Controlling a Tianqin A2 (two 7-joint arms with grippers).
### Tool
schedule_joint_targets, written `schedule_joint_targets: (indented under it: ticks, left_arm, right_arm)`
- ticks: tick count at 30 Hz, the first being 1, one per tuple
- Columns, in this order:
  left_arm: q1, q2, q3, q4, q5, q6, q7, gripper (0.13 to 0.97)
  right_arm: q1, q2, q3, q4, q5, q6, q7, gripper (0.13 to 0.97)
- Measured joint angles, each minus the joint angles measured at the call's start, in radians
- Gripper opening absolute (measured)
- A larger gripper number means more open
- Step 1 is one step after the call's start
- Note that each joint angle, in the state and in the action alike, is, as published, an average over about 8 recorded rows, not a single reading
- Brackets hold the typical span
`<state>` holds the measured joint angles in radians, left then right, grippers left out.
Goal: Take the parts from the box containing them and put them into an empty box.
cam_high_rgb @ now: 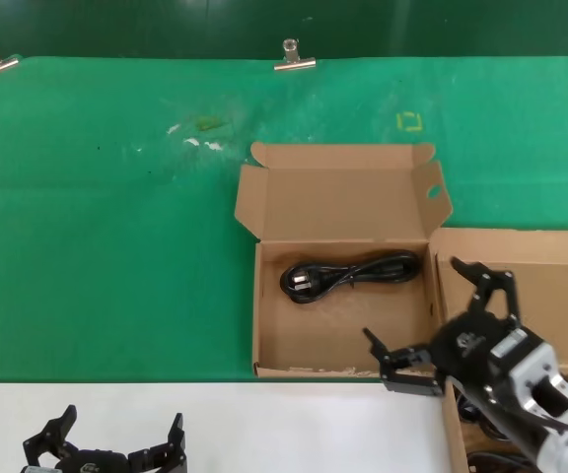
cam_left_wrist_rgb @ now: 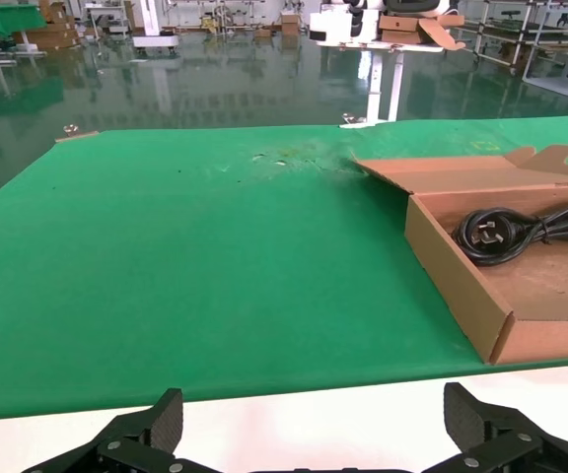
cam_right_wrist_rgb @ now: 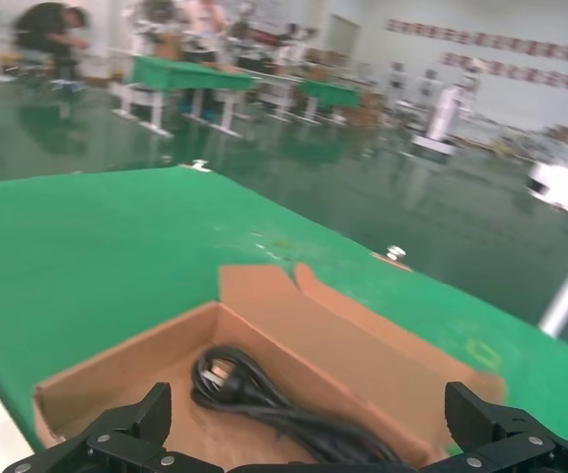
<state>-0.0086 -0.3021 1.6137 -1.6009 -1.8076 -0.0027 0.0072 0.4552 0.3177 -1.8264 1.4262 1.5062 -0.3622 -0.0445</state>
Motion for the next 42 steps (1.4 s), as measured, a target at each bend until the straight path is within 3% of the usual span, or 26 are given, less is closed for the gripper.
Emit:
schedule_joint_targets:
  ticks: [11, 24, 42]
  left_arm:
    - [0.003, 0.001, -0.006, 0.000, 0.003, 0.001, -0.003, 0.960]
    - [0.007, 0.002, -0.012, 0.001, 0.007, 0.002, -0.006, 0.966]
    - [0.008, 0.002, -0.012, 0.001, 0.007, 0.002, -0.007, 0.966]
  right_arm:
    - [-0.186, -0.007, 0.093, 0.071, 0.120, 0.148, 0.018, 0.966]
    - [-0.391, -0.015, 0.194, 0.149, 0.252, 0.310, 0.038, 0.966]
    - [-0.412, -0.016, 0.205, 0.157, 0.266, 0.328, 0.040, 0.966]
